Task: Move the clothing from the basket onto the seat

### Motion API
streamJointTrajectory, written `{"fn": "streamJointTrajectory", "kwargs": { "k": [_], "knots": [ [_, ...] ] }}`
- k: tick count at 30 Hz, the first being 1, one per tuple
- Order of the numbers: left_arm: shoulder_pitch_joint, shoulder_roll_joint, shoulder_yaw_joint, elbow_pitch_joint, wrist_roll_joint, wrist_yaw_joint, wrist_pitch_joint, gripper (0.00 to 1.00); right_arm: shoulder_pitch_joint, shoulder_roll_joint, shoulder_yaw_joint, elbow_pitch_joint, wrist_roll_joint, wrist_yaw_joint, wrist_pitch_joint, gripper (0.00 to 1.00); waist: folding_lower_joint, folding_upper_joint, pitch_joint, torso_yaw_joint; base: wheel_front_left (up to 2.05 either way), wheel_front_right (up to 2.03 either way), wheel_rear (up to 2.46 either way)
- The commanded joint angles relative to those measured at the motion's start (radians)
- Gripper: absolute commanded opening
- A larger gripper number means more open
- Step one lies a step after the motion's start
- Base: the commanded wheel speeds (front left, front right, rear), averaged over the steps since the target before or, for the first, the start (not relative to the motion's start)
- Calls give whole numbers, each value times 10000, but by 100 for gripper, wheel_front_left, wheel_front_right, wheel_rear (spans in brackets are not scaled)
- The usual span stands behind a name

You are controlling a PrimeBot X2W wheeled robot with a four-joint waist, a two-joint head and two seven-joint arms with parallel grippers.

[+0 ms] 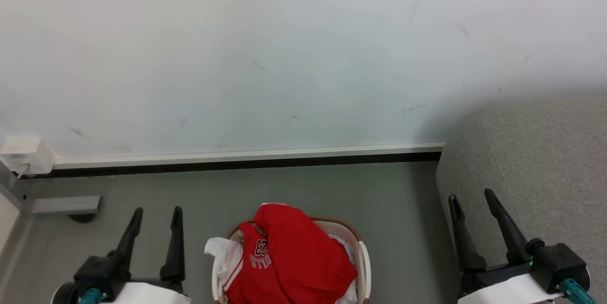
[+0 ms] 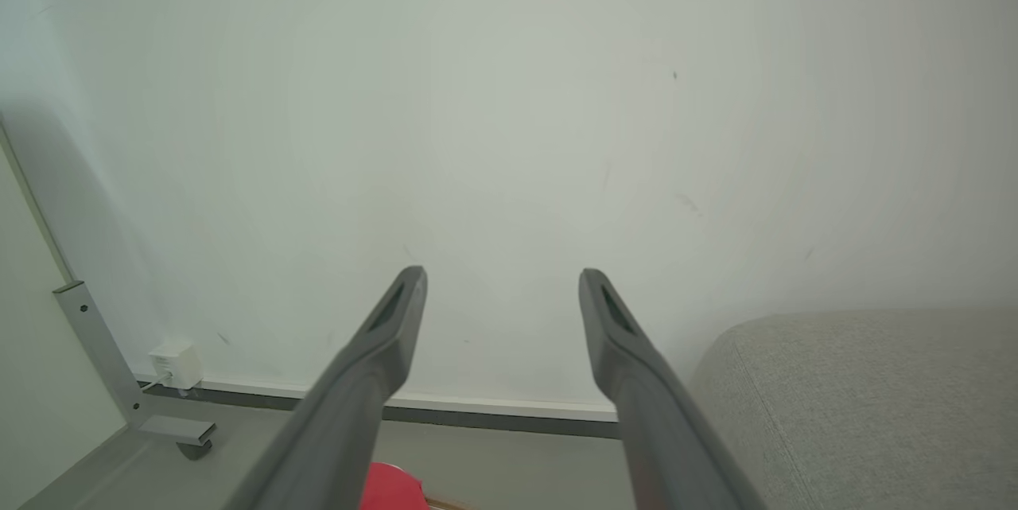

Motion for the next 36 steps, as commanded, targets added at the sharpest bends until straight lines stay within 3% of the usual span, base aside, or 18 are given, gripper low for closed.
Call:
{"fn": "streamJointTrajectory", "kwargs": {
  "k": [1, 16, 36],
  "knots": [
    [29, 4, 56, -102, 278, -44, -121, 100, -118, 6, 3, -80, -235, -18, -104, 100, 0, 0, 3, 3, 0, 0, 0],
    [62, -92, 164, -137, 1420, -180, -359, 100, -93, 9, 119, -204, -1095, -21, -379, 100, 0, 0, -8, 10, 0, 0, 0],
    [-28, -270, 469, -185, 1279, -330, -342, 100, -153, 22, 105, -258, -929, -21, -343, 100, 0, 0, 64, -135, 0, 0, 0]
  ]
}}
